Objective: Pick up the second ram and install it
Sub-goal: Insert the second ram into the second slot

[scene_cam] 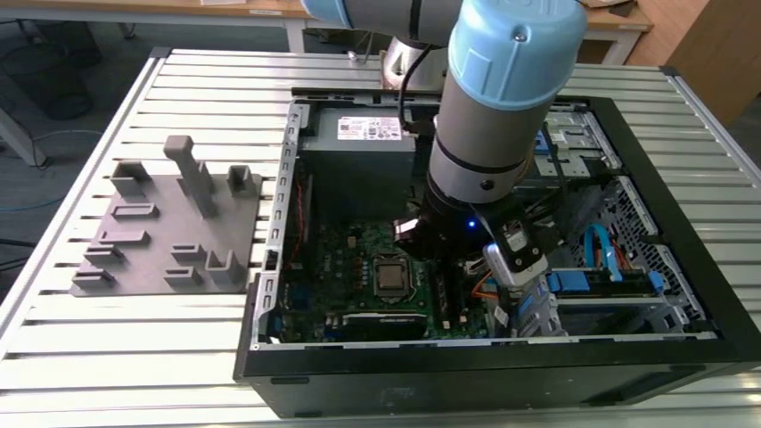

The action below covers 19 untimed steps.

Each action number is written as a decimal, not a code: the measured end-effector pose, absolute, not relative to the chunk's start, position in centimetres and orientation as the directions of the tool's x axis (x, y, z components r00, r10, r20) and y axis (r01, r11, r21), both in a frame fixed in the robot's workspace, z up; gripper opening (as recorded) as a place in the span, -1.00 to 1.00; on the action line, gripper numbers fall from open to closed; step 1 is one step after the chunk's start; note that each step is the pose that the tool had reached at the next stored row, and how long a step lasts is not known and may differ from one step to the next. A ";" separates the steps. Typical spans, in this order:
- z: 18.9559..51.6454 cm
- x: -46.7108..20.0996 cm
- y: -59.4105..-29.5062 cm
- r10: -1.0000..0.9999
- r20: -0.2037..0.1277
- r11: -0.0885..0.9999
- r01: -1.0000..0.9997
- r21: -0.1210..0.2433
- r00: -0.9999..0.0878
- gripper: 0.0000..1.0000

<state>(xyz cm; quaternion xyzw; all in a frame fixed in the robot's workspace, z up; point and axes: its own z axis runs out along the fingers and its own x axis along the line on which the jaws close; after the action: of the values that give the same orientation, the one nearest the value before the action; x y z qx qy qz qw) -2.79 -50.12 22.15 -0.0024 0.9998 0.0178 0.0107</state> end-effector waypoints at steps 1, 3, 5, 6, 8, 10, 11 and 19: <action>22.1 -2.8 -50.1 -0.007 -0.021 0.999 -0.008 0.036 -1.000 -0.73; 22.1 -2.7 -50.1 -0.012 -0.020 0.999 -0.013 0.036 -1.000 -0.73; 22.1 -2.7 -50.2 -0.016 -0.019 0.999 -0.017 0.036 -1.000 -0.73; 22.1 -2.7 -50.2 -0.017 -0.019 0.999 -0.018 0.035 -1.000 -0.73; 22.1 -2.7 -50.3 -0.019 -0.018 0.999 -0.020 0.036 -1.000 -0.73; 22.0 -2.7 -50.4 -0.021 -0.017 0.999 -0.021 0.036 -1.000 -0.73; 21.9 -2.7 -50.4 -0.021 -0.016 0.999 -0.022 0.036 -1.000 -0.73; 21.8 -2.5 -50.5 -0.027 -0.012 0.999 -0.027 0.036 -1.000 -0.73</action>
<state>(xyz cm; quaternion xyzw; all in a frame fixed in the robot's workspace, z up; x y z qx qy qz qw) -2.53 -50.46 21.82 -0.0134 0.9997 0.0179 0.0060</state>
